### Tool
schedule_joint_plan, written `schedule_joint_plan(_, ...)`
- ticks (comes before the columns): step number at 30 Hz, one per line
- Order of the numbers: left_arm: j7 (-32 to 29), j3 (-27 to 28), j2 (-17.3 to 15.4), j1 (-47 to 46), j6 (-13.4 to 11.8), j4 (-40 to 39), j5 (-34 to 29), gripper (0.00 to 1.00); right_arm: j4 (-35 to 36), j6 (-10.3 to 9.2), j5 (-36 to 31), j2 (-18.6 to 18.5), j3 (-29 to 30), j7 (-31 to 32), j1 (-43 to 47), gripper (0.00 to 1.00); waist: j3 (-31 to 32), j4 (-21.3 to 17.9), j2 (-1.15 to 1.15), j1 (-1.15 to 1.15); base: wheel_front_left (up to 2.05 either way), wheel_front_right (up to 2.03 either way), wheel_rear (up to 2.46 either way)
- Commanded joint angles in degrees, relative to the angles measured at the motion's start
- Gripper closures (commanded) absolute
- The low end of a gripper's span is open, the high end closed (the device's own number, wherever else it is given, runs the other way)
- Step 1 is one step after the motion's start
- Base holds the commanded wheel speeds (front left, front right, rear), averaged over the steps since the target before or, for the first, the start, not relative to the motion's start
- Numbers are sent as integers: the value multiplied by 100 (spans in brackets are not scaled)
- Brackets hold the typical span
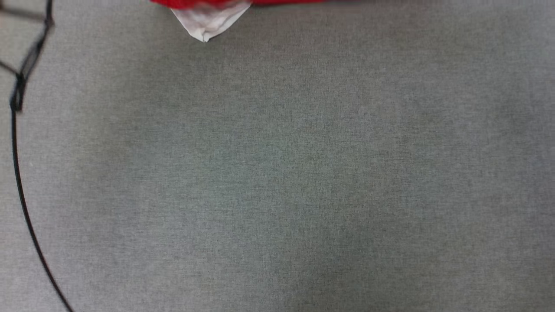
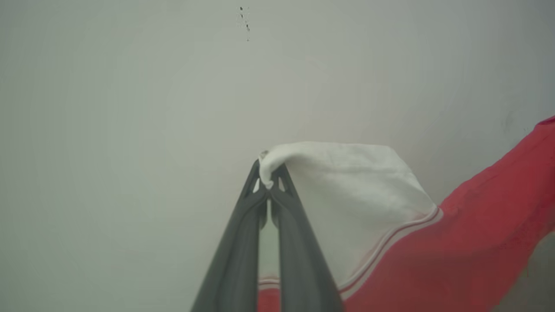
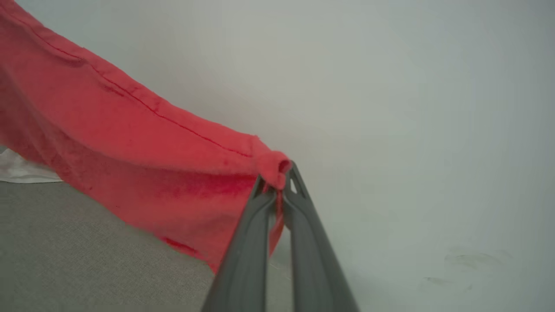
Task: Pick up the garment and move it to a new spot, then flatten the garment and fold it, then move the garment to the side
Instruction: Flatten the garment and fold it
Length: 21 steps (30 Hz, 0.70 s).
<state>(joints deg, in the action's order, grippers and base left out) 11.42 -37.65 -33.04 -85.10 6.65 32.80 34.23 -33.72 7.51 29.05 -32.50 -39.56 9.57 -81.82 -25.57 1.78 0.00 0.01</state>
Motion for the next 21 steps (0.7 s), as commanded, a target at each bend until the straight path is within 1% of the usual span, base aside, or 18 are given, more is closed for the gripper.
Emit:
schedule_joint_plan(1,119,7,-75,505,-33,-32,103,100,-52,-4,179,-41,-123,-130,341,100,144,6,0,-1,0,0,0)
schedule_joint_plan(3,194,-6,-143,1034,-114,-95,194,100,-91,-4,343,-79,-220,-269,692,100,275,23,0,-1,0,0,0)
schedule_joint_plan(6,275,63,-205,1908,-317,-321,398,100,-80,-4,616,-127,-388,-440,1233,100,492,28,0,-1,0,0,0)
schedule_joint_plan(8,304,70,-313,2555,-463,-568,488,100,-31,-4,755,-164,-526,-537,1648,100,668,25,0,-1,0,0,0)
schedule_joint_plan(11,325,17,-523,3526,-743,-1060,570,100,71,-4,988,-278,-684,-636,2250,100,924,41,0,-1,0,0,0)
schedule_joint_plan(15,238,-134,-717,4835,-1080,-1756,818,100,264,-4,1274,-441,-871,-689,3094,100,1282,61,0,-1,0,0,0)
schedule_joint_plan(18,199,-163,-852,5745,-1338,-2228,1101,100,408,-4,1513,-548,-910,-728,3723,100,1557,75,0,-1,0,0,0)
schedule_joint_plan(21,135,-304,-997,6550,-1545,-2553,1269,100,510,-4,1688,-678,-918,-837,4378,100,1846,149,0,-1,0,0,0)
